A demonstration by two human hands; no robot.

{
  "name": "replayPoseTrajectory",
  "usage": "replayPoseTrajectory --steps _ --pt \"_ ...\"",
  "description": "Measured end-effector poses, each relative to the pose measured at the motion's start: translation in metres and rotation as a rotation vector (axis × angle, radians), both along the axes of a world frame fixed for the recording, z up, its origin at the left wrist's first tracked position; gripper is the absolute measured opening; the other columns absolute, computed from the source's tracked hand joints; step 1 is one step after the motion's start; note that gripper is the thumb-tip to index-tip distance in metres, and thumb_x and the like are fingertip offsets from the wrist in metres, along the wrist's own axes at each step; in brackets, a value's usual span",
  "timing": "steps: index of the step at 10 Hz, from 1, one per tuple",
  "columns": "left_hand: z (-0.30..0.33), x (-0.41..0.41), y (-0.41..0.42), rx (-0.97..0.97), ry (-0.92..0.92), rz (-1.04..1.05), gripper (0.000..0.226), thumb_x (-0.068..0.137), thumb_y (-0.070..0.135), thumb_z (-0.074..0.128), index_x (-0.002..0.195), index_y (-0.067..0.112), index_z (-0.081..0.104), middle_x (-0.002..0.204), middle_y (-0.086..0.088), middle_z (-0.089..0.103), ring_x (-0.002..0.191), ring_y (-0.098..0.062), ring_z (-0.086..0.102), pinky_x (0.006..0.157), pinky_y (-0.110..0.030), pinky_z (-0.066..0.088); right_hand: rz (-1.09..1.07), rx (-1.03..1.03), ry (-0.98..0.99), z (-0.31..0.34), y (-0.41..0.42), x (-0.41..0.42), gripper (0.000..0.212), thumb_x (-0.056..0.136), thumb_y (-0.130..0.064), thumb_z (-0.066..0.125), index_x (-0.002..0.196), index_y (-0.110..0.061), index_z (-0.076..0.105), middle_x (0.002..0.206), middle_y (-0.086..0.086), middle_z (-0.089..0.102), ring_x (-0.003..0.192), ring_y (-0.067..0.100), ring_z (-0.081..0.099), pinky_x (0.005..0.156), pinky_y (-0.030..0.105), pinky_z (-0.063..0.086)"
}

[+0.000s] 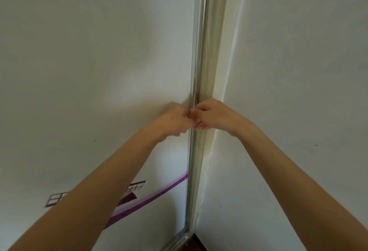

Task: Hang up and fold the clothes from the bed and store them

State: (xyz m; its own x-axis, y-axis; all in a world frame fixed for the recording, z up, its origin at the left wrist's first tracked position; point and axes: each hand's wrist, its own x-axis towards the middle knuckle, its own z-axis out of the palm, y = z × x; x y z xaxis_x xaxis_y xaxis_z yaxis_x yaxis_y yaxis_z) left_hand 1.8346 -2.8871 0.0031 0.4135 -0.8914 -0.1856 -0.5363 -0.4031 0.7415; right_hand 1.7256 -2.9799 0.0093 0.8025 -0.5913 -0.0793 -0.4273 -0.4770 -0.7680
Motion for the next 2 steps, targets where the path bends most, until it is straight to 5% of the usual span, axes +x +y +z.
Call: replayPoseTrajectory --steps 1,2 --pt "0.006 0.01 0.016 0.073 0.15 -0.116 0.025 0.094 0.033 0.062 0.115 0.019 0.06 0.115 0.0 0.065 0.106 -0.016 0.062 0.083 -0.026 0.051 0.053 0.115 0.028 0.007 0.006 -0.017 0.027 0.102 -0.024 0.05 0.1 -0.008 0.072 0.103 0.006 0.074 0.094 0.009 0.068 0.078 0.016 0.053" --pt "0.009 0.019 0.033 0.044 0.254 -0.21 0.029 0.093 0.039 0.062 0.116 0.021 0.062 0.113 0.005 0.069 0.107 -0.011 0.064 0.093 -0.028 0.05 0.105 0.238 0.024 0.01 0.018 -0.038 0.026 0.101 -0.031 0.052 0.108 -0.016 0.072 0.111 -0.002 0.073 0.108 0.007 0.066 0.095 0.023 0.05"
